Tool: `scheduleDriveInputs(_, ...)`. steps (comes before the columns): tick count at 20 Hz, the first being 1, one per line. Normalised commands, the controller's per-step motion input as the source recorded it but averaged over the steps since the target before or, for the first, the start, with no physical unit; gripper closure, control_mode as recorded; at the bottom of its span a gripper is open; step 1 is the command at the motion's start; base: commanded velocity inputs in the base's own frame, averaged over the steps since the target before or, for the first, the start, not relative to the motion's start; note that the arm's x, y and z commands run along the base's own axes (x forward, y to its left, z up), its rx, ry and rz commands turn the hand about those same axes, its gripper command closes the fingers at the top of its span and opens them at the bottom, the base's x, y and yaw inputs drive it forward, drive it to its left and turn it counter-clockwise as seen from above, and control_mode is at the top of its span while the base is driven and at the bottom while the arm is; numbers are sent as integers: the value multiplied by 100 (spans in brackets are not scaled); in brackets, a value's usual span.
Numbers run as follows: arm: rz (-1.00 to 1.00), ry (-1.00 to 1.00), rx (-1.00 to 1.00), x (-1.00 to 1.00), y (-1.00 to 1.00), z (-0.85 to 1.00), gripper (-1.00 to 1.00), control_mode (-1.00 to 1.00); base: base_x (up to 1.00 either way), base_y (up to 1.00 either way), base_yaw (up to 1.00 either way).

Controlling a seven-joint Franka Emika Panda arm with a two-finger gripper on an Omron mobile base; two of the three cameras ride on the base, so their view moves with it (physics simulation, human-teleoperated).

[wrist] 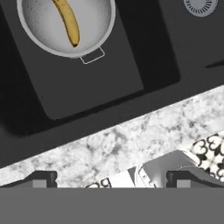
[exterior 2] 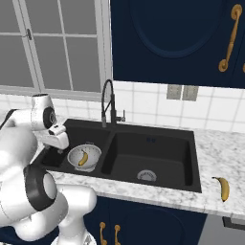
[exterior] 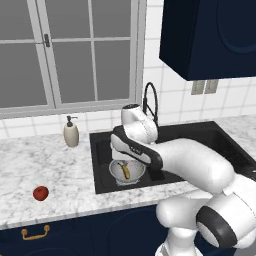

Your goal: Put the colander in the sink, put the banana, apple, banana in the colander, and turn on the sink faucet and pour water over the colander.

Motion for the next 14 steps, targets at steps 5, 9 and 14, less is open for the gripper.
scheduleDriveInputs(5,13,-17,0,-83,25,54,-100,-100,0,0,0)
scheduleDriveInputs(9,24,-7,1,-56,39,46,-100,-100,0,0,0)
scheduleDriveInputs(14,19,-2,0,-14,53,26,-100,-100,0,0,0)
